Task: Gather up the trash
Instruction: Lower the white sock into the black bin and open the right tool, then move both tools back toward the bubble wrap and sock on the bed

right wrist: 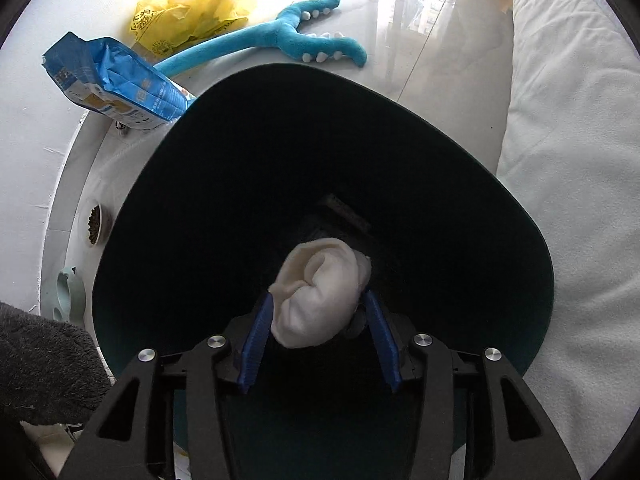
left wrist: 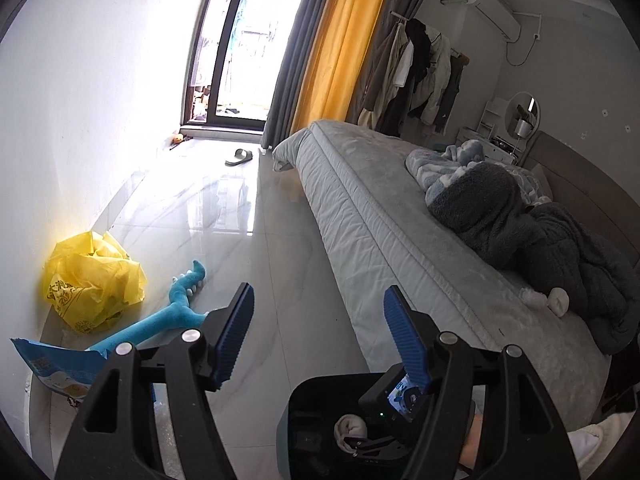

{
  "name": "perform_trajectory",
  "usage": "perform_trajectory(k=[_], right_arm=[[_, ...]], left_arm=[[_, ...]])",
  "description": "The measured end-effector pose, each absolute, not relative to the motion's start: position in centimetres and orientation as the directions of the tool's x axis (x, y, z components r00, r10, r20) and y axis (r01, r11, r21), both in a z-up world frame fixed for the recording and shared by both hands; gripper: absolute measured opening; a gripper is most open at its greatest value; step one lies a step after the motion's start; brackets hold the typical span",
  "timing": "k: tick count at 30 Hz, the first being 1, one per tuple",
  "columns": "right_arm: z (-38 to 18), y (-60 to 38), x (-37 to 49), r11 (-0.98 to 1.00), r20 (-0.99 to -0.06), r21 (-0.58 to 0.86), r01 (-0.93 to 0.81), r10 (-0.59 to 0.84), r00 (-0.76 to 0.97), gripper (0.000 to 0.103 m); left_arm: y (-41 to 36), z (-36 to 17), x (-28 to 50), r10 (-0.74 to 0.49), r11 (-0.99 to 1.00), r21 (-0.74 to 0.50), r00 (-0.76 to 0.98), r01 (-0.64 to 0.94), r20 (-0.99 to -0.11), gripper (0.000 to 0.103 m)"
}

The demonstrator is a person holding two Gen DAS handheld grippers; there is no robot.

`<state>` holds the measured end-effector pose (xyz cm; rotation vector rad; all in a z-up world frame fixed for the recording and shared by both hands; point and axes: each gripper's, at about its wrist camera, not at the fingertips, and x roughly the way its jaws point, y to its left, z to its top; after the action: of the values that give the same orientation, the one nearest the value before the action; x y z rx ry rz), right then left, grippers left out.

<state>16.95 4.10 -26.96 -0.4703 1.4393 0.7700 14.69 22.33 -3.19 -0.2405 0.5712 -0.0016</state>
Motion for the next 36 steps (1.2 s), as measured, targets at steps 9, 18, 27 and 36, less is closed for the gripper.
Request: perform_trajectory(k=[9,18,27,36], right_arm=[[-22.2,2.8,17.2,0.682,-0.949,0.224,-0.696,0.314,0.003,0.057],[-15.5,0.4,17.1,0.664,-0.895,0.182,-0.725,0.417,0.157,0.063],[-10.9,-4.2,18.9,0.703,-0.830,0.191,-0.685,0.488,0.269,0.064],[-7.1,-11.3,20.3,0.762,-0.737,0.145,-0.631,0.509,0.445,0.072]], left_arm=[[20.3,-1.2,15.0,-0.076,0.973,-0.225,0.858,-0.047,-0.509,0.075],[17.7,0.6,16.1,-0.070,0.976,-0.216,0.875,-0.039,-0.479,0.078],[14.3,1.1,17.9,-0.086,0.977,-0.214,0.877,-0.020,-0.473,0.081],[9.4,1.5,19.5,-0.140,0.974,-0.223,0.878,0.039,-0.457,0.087]])
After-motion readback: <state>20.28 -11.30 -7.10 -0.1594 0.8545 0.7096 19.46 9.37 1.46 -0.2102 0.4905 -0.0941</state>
